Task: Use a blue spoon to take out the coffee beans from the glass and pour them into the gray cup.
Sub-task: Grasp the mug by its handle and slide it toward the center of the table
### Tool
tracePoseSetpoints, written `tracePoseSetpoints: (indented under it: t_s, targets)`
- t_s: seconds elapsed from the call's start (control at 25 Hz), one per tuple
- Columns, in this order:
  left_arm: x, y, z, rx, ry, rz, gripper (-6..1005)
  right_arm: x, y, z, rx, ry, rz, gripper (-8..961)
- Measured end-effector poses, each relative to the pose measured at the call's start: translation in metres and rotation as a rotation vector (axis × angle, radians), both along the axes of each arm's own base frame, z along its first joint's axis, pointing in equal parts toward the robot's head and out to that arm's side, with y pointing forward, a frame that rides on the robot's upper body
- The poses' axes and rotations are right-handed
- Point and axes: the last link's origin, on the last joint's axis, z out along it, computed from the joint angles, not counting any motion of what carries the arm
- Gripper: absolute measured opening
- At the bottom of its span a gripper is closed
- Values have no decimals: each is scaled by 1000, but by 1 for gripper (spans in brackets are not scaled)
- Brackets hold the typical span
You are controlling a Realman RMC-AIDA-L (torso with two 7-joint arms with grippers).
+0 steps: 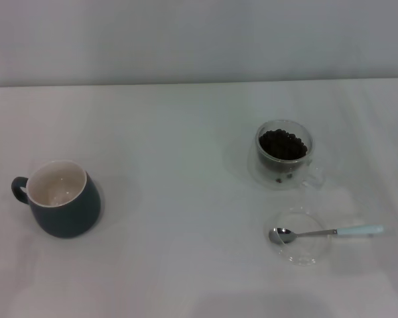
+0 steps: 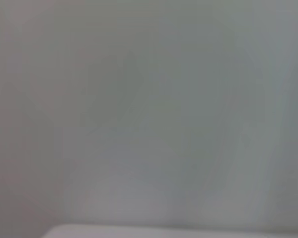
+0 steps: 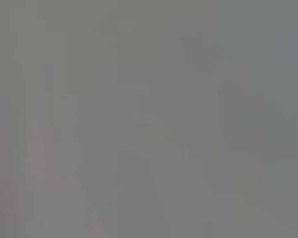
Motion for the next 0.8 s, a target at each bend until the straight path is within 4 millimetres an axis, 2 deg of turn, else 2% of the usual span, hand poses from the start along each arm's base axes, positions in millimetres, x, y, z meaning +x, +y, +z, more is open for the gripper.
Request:
tracePoseSetpoints:
  t_s: [0.32, 0.56, 0.8]
  targets:
    - [2, 25, -6, -170, 140, -84, 793, 0, 2, -2, -10, 6, -7, 858]
    - [2, 47, -13, -227, 198, -65, 792, 1, -1, -5, -17, 13, -14, 859]
    - [7, 59, -18, -252, 256, -83, 793, 0, 0, -6, -20, 17, -13, 858]
